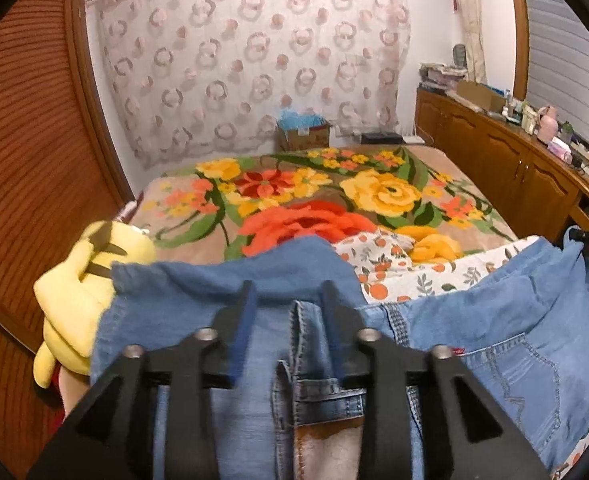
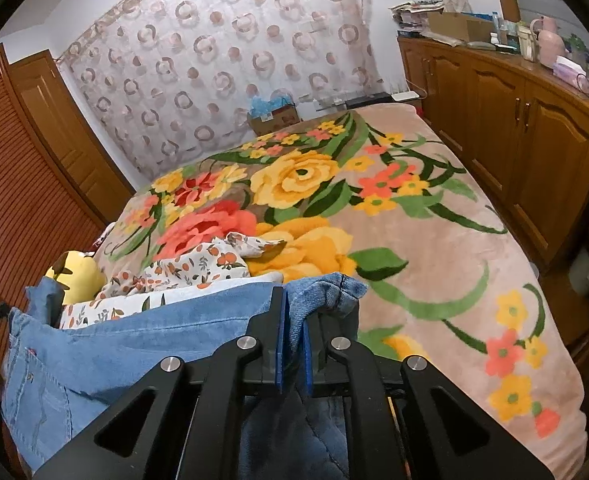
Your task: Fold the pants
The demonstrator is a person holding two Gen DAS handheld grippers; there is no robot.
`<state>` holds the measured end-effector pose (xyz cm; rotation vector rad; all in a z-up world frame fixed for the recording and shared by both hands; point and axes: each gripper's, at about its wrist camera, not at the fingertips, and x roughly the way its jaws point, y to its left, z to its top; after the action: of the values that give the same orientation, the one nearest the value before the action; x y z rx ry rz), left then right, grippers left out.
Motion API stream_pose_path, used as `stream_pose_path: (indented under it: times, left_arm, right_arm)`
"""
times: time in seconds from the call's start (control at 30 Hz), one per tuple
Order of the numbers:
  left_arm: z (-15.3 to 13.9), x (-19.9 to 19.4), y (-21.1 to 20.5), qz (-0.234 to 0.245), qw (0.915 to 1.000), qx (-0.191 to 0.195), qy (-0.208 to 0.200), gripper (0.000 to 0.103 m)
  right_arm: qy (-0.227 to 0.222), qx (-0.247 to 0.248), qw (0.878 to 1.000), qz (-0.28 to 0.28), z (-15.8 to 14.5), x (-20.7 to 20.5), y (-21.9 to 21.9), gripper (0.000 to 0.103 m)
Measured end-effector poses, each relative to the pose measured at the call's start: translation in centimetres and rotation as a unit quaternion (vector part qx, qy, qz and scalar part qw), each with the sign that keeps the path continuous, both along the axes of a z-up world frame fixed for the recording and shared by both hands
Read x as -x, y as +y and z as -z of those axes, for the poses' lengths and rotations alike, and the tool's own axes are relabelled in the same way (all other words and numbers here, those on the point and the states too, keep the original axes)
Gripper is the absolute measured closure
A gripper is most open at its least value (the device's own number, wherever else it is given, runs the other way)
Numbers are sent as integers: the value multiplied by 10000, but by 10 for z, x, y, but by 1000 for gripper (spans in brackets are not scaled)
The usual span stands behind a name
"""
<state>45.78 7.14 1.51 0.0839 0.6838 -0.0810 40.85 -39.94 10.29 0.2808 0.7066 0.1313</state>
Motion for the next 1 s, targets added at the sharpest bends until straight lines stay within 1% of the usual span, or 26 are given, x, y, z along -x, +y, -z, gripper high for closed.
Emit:
stream_pose_path:
  times: [0.03, 0.1, 0.2, 0.23, 0.3, 0.37, 0.47, 0.5, 0.53, 0.57, 0.67, 0.77, 0.87, 1.0]
  left_arm:
    - [-4, 2, 0, -2, 10000, 28, -46, 54]
    - [-12, 10, -3, 75, 9998, 78, -170, 54]
    - [-19, 21, -15, 195, 9994, 87, -283, 53]
    - [-21, 25, -23, 274, 9990, 117, -334, 53]
    - [-22, 34, -43, 520, 9978, 204, -364, 53]
    - [-19, 41, -64, 773, 9959, 297, -354, 53]
    - [-12, 47, -99, 1159, 9920, 425, -249, 51]
    - [-8, 50, -116, 1331, 9898, 460, -213, 48]
    - [-4, 51, -128, 1432, 9884, 456, -205, 42]
    - [-1, 54, -139, 1528, 9871, 431, -203, 40]
    - [15, 58, -173, 1808, 9826, 402, -140, 38]
    - [32, 60, -194, 1947, 9804, 301, 12, 38]
    - [53, 63, -211, 2015, 9794, 31, 90, 38]
    - [71, 62, -212, 1993, 9796, 20, 239, 38]
  right_arm:
    - [-31, -8, 10000, -21, 0, 2, -1, 93]
    - [-54, -10, 10000, -49, 1, 5, -2, 84]
    - [-84, 53, 9999, -92, 3, 13, -1, 73]
    - [-120, 110, 9998, -103, 1, 17, -1, 70]
    - [-142, 245, 9995, -118, 2, 25, -1, 56]
    - [-155, 364, 9991, -126, 2, 34, -2, 51]
    - [-147, 369, 9991, -157, 3, 49, -7, 50]
    - [-134, 341, 9992, -146, 4, 54, -10, 50]
    - [-122, 301, 9994, -148, 5, 58, -13, 50]
    - [-103, 234, 9996, -157, 7, 64, -16, 50]
    - [21, 104, 9998, -171, 13, 78, -21, 50]
    - [190, 49, 9997, -161, 24, 90, -24, 50]
    - [309, -128, 9994, -112, 35, 100, -29, 50]
    - [436, -326, 9985, -49, 48, 107, -35, 50]
